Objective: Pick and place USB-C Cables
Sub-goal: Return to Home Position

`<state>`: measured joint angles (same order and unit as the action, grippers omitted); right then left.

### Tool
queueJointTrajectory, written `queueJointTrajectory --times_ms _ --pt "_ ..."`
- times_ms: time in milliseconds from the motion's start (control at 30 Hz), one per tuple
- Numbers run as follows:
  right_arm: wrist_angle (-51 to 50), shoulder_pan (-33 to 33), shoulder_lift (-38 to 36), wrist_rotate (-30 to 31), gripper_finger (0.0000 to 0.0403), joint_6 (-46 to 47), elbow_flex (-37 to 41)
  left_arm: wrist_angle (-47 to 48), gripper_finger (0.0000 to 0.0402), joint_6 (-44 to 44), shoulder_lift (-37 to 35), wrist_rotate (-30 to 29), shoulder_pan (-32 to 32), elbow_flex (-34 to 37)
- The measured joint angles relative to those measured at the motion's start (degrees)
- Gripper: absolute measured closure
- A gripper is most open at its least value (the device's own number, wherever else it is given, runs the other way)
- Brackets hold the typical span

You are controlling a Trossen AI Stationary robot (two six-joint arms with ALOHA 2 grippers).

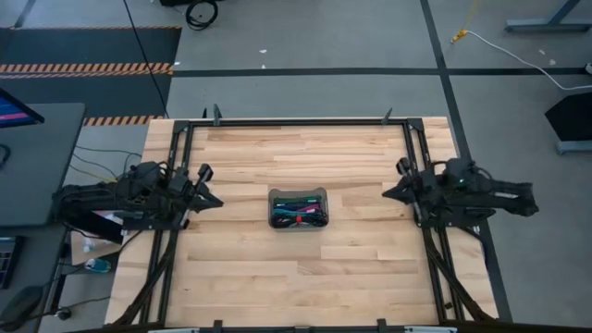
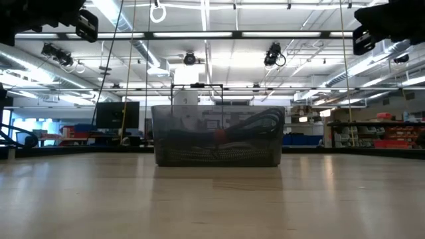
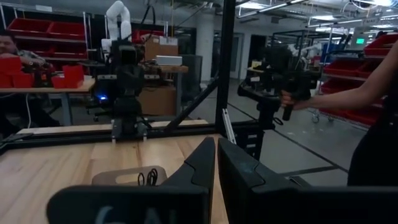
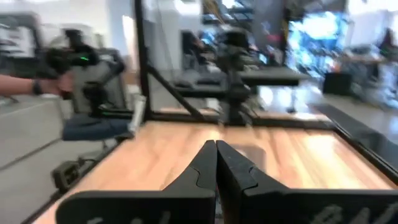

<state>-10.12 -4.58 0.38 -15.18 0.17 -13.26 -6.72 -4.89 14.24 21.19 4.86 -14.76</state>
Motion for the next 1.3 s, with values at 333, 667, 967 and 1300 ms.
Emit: queueJointTrajectory --times_ms 333,667,967,1300 --pt "16.94 0.0 0.02 8.96 0.0398 2.55 10.35 -0.09 0.0377 -0.7 -0.02 0.02 0.0 0.0" --pt "8.87 0.0 0.02 7.63 0.0396 2.99 10.43 3.39 0.0377 1.05 0.0 -2.82 -0.02 0.0" --pt "7.09 0.0 0.02 3.54 0.0391 1.3 10.43 4.75 0.0377 4.02 -0.02 -4.98 0.12 0.11" --pt "7.92 0.0 0.01 3.54 0.0391 1.54 10.43 4.89 0.0377 2.38 0.0 -19.95 -0.02 0.2"
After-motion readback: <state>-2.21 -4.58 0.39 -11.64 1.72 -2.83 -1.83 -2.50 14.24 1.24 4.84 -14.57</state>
